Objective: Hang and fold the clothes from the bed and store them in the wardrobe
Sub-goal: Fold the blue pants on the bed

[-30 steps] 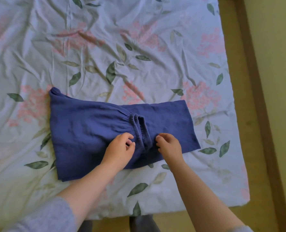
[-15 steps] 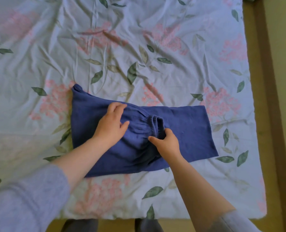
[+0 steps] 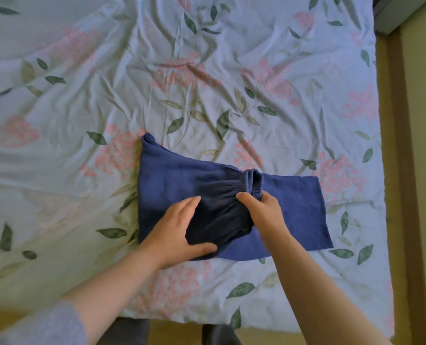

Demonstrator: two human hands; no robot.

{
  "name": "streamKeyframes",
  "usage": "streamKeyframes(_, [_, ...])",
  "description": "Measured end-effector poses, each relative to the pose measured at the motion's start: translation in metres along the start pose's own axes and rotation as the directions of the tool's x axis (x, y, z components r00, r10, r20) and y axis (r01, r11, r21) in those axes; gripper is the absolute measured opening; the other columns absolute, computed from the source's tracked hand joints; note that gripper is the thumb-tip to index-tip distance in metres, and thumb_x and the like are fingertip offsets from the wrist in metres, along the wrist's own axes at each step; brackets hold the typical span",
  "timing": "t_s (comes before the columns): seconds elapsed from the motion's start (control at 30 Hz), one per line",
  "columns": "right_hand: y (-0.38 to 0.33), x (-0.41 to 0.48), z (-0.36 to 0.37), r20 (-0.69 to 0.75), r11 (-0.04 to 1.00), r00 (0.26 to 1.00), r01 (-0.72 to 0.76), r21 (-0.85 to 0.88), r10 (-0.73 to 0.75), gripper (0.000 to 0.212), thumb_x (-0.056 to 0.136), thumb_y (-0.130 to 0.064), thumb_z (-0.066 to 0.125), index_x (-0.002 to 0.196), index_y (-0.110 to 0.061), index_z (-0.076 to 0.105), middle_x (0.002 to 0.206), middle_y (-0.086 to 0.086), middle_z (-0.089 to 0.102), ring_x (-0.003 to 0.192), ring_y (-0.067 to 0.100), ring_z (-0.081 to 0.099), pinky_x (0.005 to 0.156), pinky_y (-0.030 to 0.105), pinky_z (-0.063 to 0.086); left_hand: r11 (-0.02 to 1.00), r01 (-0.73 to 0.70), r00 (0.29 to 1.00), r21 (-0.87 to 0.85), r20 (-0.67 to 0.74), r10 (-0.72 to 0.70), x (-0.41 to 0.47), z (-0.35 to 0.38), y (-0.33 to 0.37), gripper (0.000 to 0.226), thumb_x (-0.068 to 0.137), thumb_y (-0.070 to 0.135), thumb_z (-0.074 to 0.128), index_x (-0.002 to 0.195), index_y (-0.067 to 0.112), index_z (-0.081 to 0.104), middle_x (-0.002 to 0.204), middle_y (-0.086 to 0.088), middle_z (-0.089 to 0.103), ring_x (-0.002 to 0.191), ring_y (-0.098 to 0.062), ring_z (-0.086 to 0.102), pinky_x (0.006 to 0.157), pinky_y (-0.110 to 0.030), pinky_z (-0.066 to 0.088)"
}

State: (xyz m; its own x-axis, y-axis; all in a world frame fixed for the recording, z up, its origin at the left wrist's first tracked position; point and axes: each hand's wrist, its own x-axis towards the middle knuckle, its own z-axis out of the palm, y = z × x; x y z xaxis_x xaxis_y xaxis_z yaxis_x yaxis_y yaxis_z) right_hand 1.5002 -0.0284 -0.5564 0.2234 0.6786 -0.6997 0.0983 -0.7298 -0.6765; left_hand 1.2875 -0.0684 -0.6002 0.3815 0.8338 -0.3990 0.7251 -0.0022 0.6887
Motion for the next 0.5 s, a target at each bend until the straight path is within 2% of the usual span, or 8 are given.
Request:
streamKeyframes(0.07, [-0.016,-0.011,0.009,0.025,1.000,1.000,0.016,0.015,-0.017,0.014,0.086,-0.020,0.066,0.095,-0.010,0.070,0.093,0.011,0.073,0.089,0.027,0.070,0.081,0.044,0.060,0.998,0.034,0.996,0.060,0.078,-0.039,-0.023,0.010,-0.001,0.131,0.056,0.089,0.054,0.155,0.023,-0.001,0.155,0.019,0.003,0.143,-0.001,0.003,0.116,-0.020,0.008])
streamKeyframes(0.1, [-0.023,-0.015,0.014,0.042,0.999,0.999,0.029,0.024,-0.030,0.011,0.086,-0.020,0.067,0.094,-0.014,0.070,0.093,0.009,0.074,0.091,0.026,0.071,0.082,0.044,0.060,0.996,0.070,0.996,0.056,0.044,-0.072,-0.029,0.014,-0.001,0.130,0.059,0.083,0.060,0.155,0.021,-0.002,0.155,0.017,0.002,0.144,-0.003,0.004,0.117,-0.021,0.011])
streamKeyframes(0.17, [-0.037,-0.025,0.027,0.075,0.998,0.996,0.055,0.036,-0.057,0.011,0.085,-0.022,0.068,0.095,-0.017,0.070,0.094,0.006,0.075,0.092,0.025,0.071,0.083,0.044,0.060,0.990,0.143,0.979,-0.017,-0.145,-0.144,-0.035,0.014,0.003,0.108,0.072,0.058,0.071,0.154,0.013,0.016,0.156,0.002,0.021,0.143,-0.016,0.024,0.117,-0.030,0.026])
streamKeyframes(0.27, [-0.055,-0.038,0.051,0.095,0.995,0.990,0.100,0.013,-0.101,0.009,0.085,-0.023,0.068,0.094,-0.020,0.068,0.094,0.006,0.075,0.091,0.024,0.072,0.082,0.041,0.060,0.976,0.211,0.911,-0.046,-0.352,-0.214,-0.044,0.001,0.001,0.054,0.086,0.026,0.064,0.135,0.008,0.049,0.123,-0.010,0.052,0.110,-0.031,0.055,0.091,-0.040,0.047])
streamKeyframes(0.33, [-0.069,-0.048,0.070,0.108,0.993,0.987,0.121,-0.006,-0.119,0.007,0.086,-0.021,0.068,0.092,-0.017,0.067,0.095,0.008,0.074,0.091,0.026,0.071,0.082,0.043,0.060,0.975,0.207,0.898,-0.080,-0.380,-0.222,-0.057,-0.012,-0.004,0.023,0.089,0.017,0.058,0.111,0.010,0.059,0.099,-0.009,0.056,0.087,-0.032,0.058,0.073,-0.042,0.048])
streamKeyframes(0.37, [-0.076,-0.052,0.082,0.119,0.991,0.985,0.130,-0.013,-0.128,0.006,0.086,-0.020,0.068,0.090,-0.016,0.067,0.094,0.009,0.074,0.091,0.029,0.071,0.083,0.045,0.059,0.974,0.205,0.892,-0.097,-0.390,-0.226,-0.065,-0.020,-0.008,0.011,0.090,0.016,0.057,0.100,0.011,0.059,0.090,-0.007,0.056,0.078,-0.030,0.057,0.067,-0.041,0.046])
streamKeyframes(0.4, [-0.082,-0.057,0.094,0.137,0.990,0.981,0.141,-0.020,-0.137,0.006,0.086,-0.019,0.067,0.088,-0.014,0.066,0.092,0.010,0.073,0.093,0.031,0.070,0.083,0.047,0.059,0.972,0.207,0.883,-0.108,-0.406,-0.233,-0.074,-0.028,-0.012,0.004,0.090,0.016,0.057,0.090,0.012,0.055,0.082,-0.005,0.055,0.071,-0.028,0.056,0.062,-0.039,0.044])
streamKeyframes(0.5, [-0.101,-0.072,0.136,0.215,0.987,0.966,0.158,-0.037,-0.147,0.006,0.086,-0.020,0.067,0.086,-0.014,0.064,0.089,0.011,0.070,0.095,0.035,0.069,0.082,0.047,0.057,0.959,0.236,0.835,-0.155,-0.472,-0.282,-0.099,-0.047,-0.031,0.015,0.090,0.018,0.059,0.079,0.017,0.048,0.069,0.003,0.049,0.060,-0.021,0.050,0.055,-0.032,0.036])
